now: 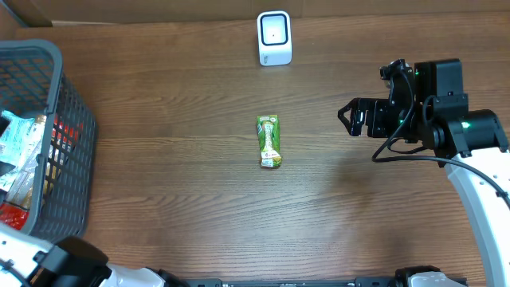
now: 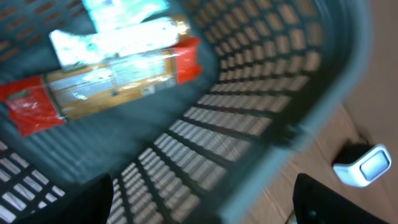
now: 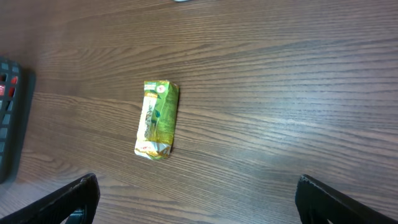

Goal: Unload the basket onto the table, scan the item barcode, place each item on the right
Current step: 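Return the left gripper to the basket and grasp the red-capped pasta pack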

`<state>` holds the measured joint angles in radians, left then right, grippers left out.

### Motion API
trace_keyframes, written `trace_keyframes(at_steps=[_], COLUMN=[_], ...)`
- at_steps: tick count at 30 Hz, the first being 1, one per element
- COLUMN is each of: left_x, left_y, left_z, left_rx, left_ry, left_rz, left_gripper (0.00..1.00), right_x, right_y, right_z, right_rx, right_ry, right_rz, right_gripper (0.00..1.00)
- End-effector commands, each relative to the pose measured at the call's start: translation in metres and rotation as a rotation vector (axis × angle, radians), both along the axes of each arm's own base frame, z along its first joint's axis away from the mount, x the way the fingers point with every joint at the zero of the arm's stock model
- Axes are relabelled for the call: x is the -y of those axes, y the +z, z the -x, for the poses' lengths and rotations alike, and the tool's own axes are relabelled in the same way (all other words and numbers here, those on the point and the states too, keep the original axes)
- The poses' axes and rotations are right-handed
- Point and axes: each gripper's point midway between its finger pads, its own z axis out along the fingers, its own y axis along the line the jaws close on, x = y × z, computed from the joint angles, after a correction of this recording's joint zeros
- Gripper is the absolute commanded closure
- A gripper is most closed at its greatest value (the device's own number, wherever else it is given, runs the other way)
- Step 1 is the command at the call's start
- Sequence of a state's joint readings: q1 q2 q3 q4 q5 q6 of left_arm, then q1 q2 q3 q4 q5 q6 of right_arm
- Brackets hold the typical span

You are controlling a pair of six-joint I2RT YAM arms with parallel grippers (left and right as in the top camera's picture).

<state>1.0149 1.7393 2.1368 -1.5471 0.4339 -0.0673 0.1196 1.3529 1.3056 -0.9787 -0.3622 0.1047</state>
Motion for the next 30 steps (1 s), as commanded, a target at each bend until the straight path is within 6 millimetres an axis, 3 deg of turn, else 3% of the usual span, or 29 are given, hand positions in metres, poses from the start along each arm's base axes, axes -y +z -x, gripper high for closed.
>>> trace_keyframes(at_steps=[1, 4, 9, 14, 19, 23, 30], left_x=[-0.003, -0.024, -0.052, -0.060, -0.072, -0.069, -0.074], left_y=[-0.014, -0.041, -0.093, -0.152, -0.170, -0.177, -0.214], left_z=[-0.004, -0.011, -0.015, -0.014, -0.013, -0.015, -0.014], left_rx=[0.053, 0.038, -0.035, -0.130, -0.201, -0.246, -0.326], left_ry=[-0.032, -0.006, 0.037, -0.147, -0.258, -0.428, -0.499], left_rz=[0.035, 0.000, -0.071, -0.226, -0.368, -0.455, -0.438], left_gripper=[0.16, 0.18, 0.11, 0.00, 0.00, 0.02, 0.00], right_x=[-0.003, -0.003, -0.004, -0.004, -0.004, -0.004, -0.004], right_y=[0.013, 0.013, 0.014, 0.014, 0.014, 0.015, 0.013], right_z=[-0.004, -0.004, -0.006, -0.006, -0.006, -0.007, -0.007], right_rx=[0.041, 0.042, 0.051, 0.052, 0.051, 0.055, 0.052], right_ry=[0.010, 0.010, 0.010, 0.010, 0.010, 0.010, 0.010], right_rz=[-0.009, -0.009, -0.010, -0.010, -0.010, -0.011, -0.010], right_gripper=[0.00, 0.00, 0.00, 0.00, 0.00, 0.00, 0.00])
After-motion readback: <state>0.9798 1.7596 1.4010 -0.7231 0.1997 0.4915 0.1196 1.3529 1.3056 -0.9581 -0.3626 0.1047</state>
